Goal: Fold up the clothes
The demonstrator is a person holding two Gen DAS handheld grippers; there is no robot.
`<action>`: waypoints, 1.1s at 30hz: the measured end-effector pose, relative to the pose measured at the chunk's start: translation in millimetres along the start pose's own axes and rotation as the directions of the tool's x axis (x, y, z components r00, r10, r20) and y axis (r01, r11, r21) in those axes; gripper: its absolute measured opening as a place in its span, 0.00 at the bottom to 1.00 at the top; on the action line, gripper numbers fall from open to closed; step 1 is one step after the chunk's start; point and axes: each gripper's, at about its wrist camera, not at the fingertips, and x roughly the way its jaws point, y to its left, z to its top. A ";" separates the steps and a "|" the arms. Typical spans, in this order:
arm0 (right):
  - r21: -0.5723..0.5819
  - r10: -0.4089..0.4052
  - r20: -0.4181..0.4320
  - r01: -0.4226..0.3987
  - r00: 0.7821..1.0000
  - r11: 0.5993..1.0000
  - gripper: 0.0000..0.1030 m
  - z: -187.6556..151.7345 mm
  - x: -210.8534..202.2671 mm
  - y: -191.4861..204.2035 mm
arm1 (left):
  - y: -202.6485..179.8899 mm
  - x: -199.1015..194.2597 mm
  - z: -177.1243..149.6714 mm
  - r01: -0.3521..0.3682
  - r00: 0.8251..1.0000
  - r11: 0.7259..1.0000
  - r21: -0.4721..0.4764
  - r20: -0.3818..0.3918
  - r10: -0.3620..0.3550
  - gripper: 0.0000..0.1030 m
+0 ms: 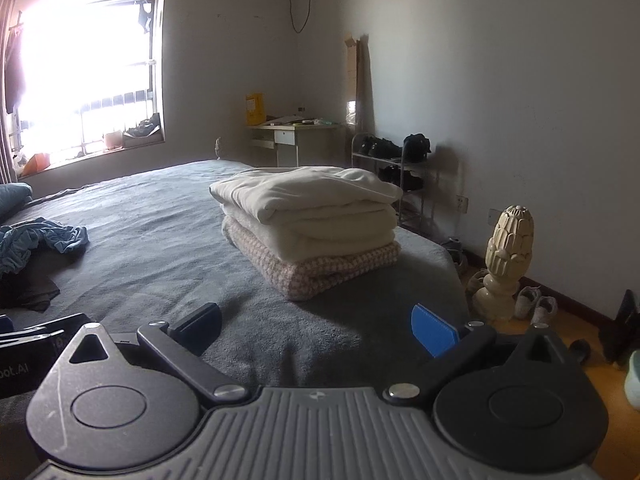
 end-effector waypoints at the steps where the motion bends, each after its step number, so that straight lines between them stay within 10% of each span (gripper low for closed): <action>1: -0.003 -0.011 0.003 0.011 1.000 1.000 1.00 -0.2 -0.9 0.4 | 0.4 -1.6 0.2 -0.004 1.000 1.000 0.002 0.003 0.004 1.00; 33: 0.020 -0.141 -0.027 0.142 0.990 0.990 1.00 -15.8 -8.0 -44.7 | -46.3 -1.4 -9.7 0.038 0.999 0.999 0.032 -0.027 -0.038 1.00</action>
